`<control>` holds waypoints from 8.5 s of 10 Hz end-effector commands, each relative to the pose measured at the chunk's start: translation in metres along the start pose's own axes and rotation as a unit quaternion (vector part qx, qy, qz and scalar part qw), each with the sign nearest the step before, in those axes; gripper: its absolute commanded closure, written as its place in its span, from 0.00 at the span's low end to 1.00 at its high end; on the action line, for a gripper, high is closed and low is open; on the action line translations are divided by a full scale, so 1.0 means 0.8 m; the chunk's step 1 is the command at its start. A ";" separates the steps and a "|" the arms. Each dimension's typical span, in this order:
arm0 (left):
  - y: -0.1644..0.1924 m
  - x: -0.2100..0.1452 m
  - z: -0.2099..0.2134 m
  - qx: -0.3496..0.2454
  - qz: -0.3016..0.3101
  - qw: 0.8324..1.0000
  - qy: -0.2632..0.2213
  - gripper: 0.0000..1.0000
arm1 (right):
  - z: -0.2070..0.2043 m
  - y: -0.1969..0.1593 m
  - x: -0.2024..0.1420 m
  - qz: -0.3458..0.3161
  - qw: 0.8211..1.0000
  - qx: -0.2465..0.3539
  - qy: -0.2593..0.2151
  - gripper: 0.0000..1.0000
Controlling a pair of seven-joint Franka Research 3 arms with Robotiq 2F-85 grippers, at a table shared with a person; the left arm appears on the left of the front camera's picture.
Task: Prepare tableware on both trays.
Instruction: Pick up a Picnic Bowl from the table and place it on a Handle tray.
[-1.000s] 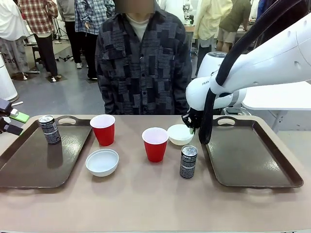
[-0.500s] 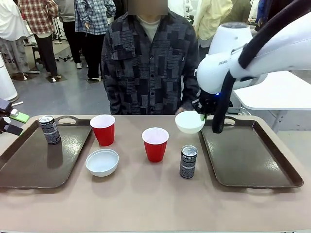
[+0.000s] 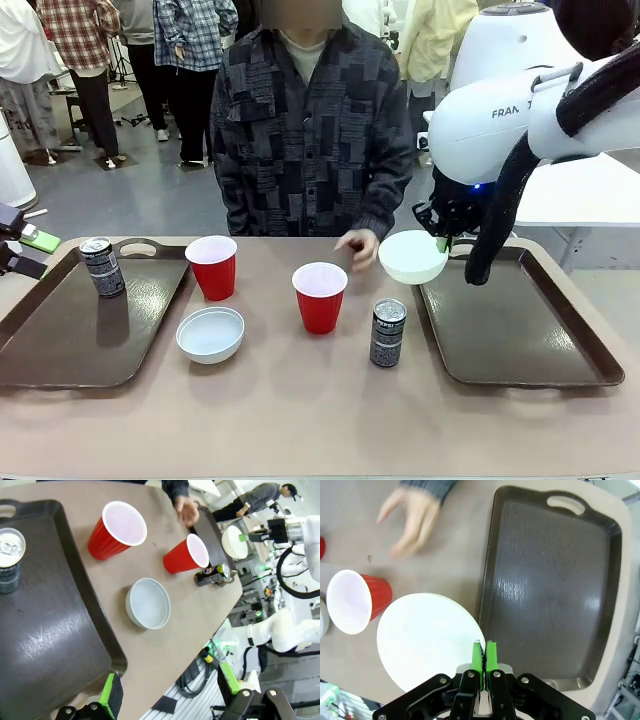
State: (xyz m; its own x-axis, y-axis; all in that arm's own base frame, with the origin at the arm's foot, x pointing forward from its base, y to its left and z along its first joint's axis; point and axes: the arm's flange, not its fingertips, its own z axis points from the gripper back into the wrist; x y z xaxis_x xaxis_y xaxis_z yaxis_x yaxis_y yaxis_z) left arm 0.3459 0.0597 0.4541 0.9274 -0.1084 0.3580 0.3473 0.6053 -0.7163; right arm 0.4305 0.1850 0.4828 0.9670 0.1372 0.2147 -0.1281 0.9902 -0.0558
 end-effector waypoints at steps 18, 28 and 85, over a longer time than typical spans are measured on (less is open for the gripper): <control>0.000 0.000 0.001 -0.001 0.001 1.000 -0.002 0.00 | 0.020 -0.133 -0.153 -0.020 0.999 0.014 0.034 0.96; 0.000 0.000 0.001 -0.001 0.001 1.000 -0.002 0.00 | -0.129 -0.152 -0.098 -0.019 0.996 0.060 0.057 0.96; -0.184 -0.050 -0.116 0.339 -0.152 0.919 0.131 0.00 | 0.032 -0.264 -0.221 -0.029 0.787 0.608 0.102 0.00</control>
State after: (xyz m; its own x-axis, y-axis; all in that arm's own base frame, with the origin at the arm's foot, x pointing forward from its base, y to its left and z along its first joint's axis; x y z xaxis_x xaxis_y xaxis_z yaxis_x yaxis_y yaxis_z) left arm 0.3364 -0.1280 0.4640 0.8883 -0.4049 0.2169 0.4292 0.8998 -0.0781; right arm 0.2811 -0.0475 0.4793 0.9788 0.2045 0.0080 -0.0743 0.3187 0.9449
